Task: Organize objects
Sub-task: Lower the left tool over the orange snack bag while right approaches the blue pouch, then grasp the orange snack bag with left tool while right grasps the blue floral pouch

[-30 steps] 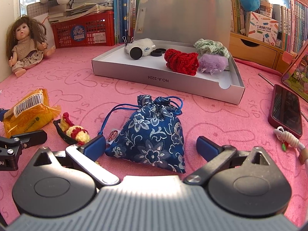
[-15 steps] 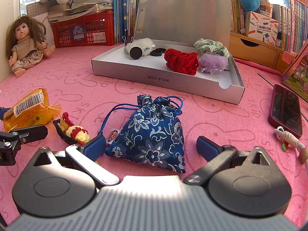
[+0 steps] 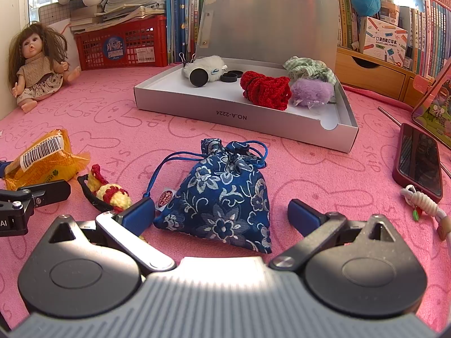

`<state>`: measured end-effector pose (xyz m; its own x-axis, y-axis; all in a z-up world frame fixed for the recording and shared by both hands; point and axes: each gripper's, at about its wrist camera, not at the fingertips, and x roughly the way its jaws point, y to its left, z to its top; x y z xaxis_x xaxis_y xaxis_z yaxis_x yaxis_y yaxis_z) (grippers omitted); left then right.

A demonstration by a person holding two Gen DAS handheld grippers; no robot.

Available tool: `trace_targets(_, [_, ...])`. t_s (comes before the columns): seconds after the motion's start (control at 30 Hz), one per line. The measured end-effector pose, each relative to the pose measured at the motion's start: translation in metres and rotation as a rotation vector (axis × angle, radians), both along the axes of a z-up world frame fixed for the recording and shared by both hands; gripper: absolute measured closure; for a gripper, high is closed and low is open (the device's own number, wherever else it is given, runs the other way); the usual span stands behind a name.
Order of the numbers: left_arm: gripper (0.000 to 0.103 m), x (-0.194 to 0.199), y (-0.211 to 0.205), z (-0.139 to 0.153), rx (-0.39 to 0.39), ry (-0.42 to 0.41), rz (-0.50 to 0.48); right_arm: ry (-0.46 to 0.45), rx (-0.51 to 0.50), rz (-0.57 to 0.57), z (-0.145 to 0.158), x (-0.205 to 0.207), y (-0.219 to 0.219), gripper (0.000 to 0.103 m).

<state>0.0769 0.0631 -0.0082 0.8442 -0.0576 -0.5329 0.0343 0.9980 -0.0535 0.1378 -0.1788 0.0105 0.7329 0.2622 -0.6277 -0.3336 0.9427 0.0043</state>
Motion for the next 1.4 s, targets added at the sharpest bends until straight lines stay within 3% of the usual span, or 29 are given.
trace_targets(0.17, [0.044, -0.002, 0.0, 0.003, -0.013, -0.005, 0.0, 0.0, 0.0, -0.002, 0.0, 0.0, 0.0, 0.0])
trace_targets(0.27, [0.047, -0.003, 0.0, 0.003, -0.029, -0.007, 0.002, -0.001, -0.001, -0.003, 0.0, 0.0, 0.0, 0.0])
trace_targets(0.57, [0.049, -0.007, 0.0, 0.01, -0.058, -0.026, 0.004, -0.017, 0.013, -0.024, 0.003, -0.009, -0.001, 0.0])
trace_targets(0.7, [0.049, -0.007, -0.003, 0.013, -0.048, -0.036, 0.007, -0.057, -0.009, 0.0, 0.007, -0.016, 0.002, 0.013])
trace_targets(0.83, [0.05, -0.006, -0.006, 0.014, -0.042, -0.037, 0.001, -0.095, -0.039, 0.024, 0.01, -0.021, 0.008, 0.014])
trace_targets(1.07, [0.05, -0.004, -0.008, 0.013, -0.036, -0.032, -0.006, -0.08, -0.016, 0.008, 0.01, -0.019, 0.007, 0.018])
trace_targets(1.4, [0.05, -0.003, -0.009, 0.01, -0.041, -0.017, -0.003, -0.088, -0.032, 0.013, 0.009, -0.023, 0.011, 0.03])
